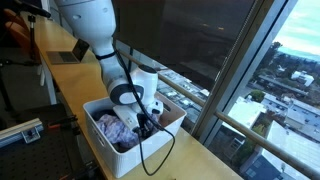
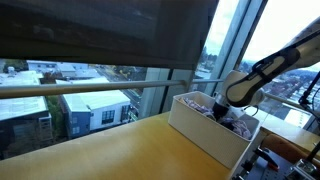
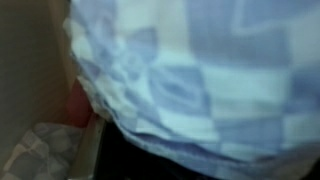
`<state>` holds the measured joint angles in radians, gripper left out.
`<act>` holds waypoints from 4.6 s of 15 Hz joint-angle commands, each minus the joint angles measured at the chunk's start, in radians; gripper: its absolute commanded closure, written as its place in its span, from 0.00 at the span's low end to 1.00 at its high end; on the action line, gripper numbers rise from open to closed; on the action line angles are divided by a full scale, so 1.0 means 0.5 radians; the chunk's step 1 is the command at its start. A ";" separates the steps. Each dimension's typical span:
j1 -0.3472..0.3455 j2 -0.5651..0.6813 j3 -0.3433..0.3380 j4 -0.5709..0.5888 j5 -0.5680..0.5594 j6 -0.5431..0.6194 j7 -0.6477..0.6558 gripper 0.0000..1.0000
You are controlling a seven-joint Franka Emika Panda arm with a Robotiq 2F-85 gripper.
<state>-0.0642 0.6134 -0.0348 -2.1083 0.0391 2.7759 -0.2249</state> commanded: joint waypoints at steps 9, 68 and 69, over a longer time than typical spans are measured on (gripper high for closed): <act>-0.121 -0.805 0.089 -0.409 0.033 -0.156 -0.029 0.98; 1.020 -0.862 0.792 1.017 -0.681 -0.915 0.917 0.99; 1.039 -0.841 0.790 1.030 -0.681 -0.917 0.919 0.99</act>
<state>0.4262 0.1445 0.3642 -1.6661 -0.2678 2.3497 0.2109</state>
